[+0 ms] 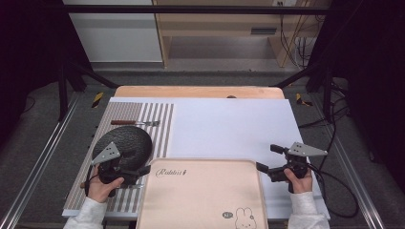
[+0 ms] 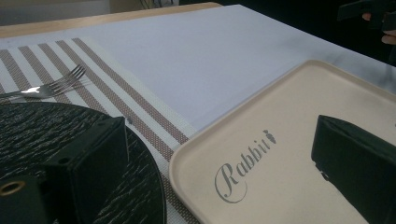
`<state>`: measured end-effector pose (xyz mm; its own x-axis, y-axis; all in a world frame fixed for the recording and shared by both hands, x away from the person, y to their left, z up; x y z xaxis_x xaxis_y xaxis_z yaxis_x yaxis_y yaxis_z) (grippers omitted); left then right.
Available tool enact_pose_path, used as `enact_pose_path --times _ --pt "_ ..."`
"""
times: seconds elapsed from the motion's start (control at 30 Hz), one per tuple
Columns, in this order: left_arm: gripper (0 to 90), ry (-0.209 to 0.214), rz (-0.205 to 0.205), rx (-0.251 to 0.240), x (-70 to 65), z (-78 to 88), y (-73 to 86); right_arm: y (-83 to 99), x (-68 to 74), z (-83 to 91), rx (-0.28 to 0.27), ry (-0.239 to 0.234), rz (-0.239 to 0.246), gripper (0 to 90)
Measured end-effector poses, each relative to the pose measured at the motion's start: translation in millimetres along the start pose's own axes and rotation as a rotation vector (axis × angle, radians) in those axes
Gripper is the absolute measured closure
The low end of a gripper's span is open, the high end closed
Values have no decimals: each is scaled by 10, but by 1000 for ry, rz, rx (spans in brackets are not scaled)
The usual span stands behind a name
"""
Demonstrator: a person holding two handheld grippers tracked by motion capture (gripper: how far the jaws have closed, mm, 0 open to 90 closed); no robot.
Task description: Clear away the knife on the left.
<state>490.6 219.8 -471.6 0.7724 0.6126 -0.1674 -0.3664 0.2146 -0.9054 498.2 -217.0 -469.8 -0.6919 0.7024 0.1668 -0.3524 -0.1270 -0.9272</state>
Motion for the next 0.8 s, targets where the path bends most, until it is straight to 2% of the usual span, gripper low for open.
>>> enact_pose_path --times 0.23,0.43,0.5,0.8 --pt "39 -1 -6 1 -5 5 -17 15 7 -15 10 -2 3 3" --pt "40 -3 -18 20 12 -2 -38 22 1 -21 16 2 4 3" --pt "41 7 -11 18 13 0 -51 25 4 -27 17 -2 6 3" --pt "43 19 -25 41 31 -1 -82 32 13 -39 22 -5 3 3"
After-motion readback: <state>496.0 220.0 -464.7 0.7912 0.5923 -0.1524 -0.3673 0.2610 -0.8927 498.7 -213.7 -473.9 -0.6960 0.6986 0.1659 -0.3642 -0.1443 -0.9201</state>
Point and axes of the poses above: each handheld gripper's, and its own axes: z roughly backward along the jaws, y roughly out of its underside, x roughly to its left, the point moved 8 cm from there along -z, roughly forward along the jaws, and after that the axes turned 3 degrees about y, right-handed, at the moved point
